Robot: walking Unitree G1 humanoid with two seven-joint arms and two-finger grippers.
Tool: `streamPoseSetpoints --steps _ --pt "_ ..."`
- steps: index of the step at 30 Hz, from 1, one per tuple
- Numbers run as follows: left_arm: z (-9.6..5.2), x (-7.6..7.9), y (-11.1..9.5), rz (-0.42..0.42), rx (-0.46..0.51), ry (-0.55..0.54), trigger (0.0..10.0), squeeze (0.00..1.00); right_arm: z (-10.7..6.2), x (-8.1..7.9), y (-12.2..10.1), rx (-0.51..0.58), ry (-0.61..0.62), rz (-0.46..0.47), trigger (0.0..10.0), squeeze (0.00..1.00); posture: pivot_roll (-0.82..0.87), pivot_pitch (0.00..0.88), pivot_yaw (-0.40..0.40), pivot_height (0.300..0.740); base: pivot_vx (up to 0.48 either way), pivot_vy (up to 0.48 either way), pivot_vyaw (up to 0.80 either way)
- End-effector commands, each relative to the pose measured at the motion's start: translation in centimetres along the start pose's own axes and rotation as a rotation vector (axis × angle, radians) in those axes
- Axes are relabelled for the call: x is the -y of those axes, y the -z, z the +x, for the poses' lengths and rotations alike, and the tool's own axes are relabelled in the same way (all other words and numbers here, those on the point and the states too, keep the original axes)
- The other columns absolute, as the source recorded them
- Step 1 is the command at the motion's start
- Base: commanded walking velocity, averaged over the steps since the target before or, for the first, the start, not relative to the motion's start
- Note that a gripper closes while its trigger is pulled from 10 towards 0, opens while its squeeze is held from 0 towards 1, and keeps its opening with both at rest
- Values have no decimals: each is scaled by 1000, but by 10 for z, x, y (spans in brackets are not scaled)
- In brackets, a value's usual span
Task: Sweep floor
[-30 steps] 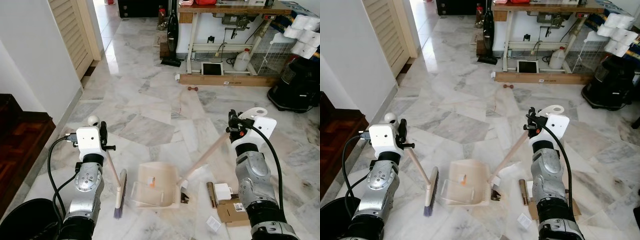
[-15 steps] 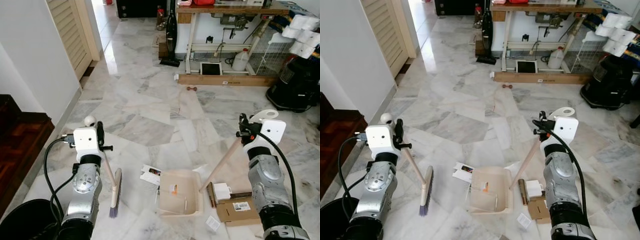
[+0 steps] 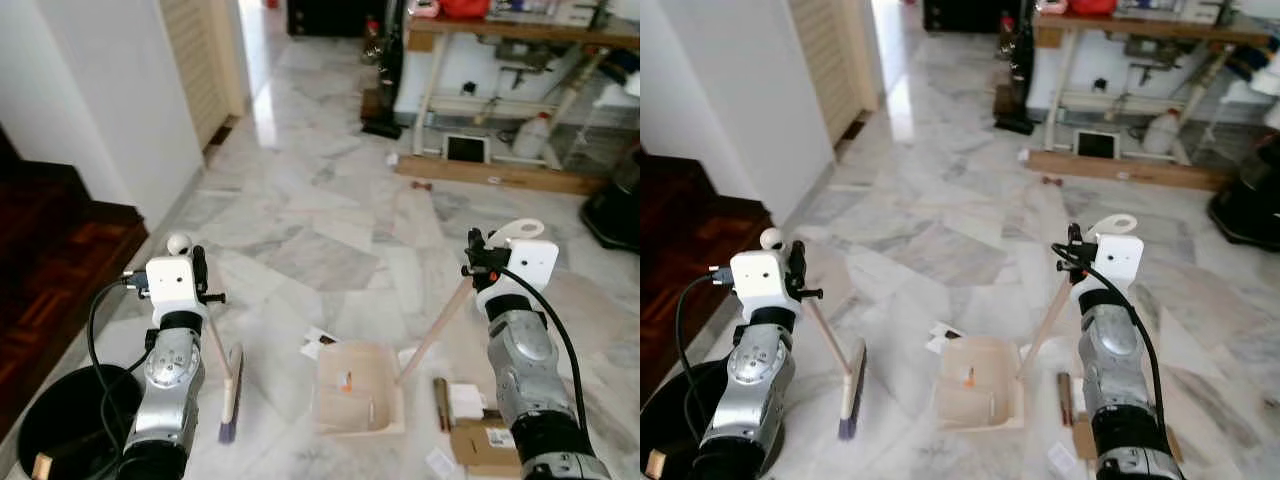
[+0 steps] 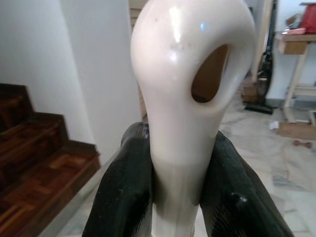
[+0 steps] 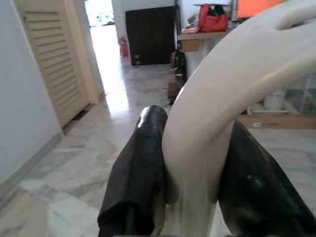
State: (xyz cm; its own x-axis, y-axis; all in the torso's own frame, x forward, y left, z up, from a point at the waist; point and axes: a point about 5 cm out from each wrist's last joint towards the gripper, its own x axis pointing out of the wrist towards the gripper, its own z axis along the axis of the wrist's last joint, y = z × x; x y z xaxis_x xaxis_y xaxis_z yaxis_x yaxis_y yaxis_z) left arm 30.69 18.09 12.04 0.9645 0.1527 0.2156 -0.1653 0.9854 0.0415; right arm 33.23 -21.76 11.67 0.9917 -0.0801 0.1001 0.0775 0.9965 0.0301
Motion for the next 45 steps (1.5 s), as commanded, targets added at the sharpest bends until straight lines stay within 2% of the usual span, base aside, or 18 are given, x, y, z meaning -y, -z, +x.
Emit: streamPoseSetpoints --steps 1,15,31,37,45 --pt "2 2 -12 4 53 9 10000 0 5 -3 -17 78 -10 2 10000 0 12 0 11 740 0 0 800" --pt "1 6 -11 -2 40 30 10000 0 7 -7 -17 76 -23 7 10000 0 18 0 17 740 0 0 800" --pt "-6 27 -6 -43 -4 164 10000 0 7 -5 -14 55 -13 3 10000 0 22 0 20 740 0 0 789" --pt "-9 27 -3 -44 -18 187 10000 0 8 -4 -12 40 3 20 10000 0 24 0 20 740 0 0 0" --pt "-15 19 0 -70 -45 185 10000 0 9 -6 -9 27 1 33 10000 0 33 0 21 740 0 51 0"
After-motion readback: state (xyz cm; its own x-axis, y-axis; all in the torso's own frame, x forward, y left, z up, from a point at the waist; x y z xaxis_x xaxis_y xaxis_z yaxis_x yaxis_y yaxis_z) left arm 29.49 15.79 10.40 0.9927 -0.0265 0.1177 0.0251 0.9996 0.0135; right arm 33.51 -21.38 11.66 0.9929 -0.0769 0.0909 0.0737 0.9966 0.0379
